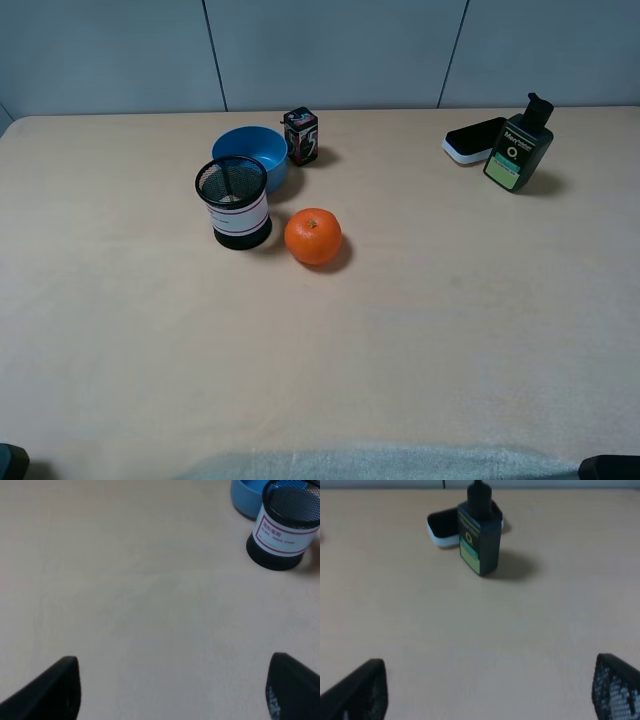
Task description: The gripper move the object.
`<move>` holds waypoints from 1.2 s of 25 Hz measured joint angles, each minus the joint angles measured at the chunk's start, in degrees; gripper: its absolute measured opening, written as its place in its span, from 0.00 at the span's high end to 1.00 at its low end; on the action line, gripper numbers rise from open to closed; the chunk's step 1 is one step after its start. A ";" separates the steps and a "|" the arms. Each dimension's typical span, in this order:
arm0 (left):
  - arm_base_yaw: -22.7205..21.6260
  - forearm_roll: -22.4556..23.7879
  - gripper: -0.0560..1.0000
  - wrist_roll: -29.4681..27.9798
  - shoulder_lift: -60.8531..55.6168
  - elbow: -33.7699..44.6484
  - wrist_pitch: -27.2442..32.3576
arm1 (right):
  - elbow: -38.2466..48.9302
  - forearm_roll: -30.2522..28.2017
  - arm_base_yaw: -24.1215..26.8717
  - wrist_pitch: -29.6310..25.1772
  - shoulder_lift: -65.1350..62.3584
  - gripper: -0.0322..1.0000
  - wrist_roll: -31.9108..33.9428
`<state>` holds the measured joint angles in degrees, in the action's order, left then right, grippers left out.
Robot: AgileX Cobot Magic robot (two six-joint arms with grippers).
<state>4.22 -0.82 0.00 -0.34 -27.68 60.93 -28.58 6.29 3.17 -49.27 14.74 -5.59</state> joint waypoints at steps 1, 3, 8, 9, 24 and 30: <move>0.00 0.00 0.24 0.00 0.00 0.00 0.00 | 0.00 0.42 0.00 -0.27 -0.88 0.37 0.00; 0.00 0.00 0.24 0.00 0.00 0.00 0.00 | -0.06 1.22 0.00 -0.84 -3.09 0.37 0.00; 0.00 0.00 0.24 0.00 0.00 0.00 0.00 | -0.48 2.52 0.00 -2.93 -8.33 0.37 0.00; 0.00 0.00 0.24 0.00 0.00 0.00 0.00 | -0.54 2.54 0.00 -3.59 -9.28 0.37 0.00; 0.00 0.00 0.24 0.00 0.00 0.00 0.00 | -0.69 -1.04 -0.47 -11.26 -15.07 0.37 -0.10; 0.00 0.00 0.24 0.00 0.00 0.00 0.00 | -0.69 -1.10 -0.89 -11.72 -15.07 0.37 -0.17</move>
<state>4.22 -0.82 0.00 -0.34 -27.68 60.93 -29.27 5.19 2.28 -60.99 -0.33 -5.75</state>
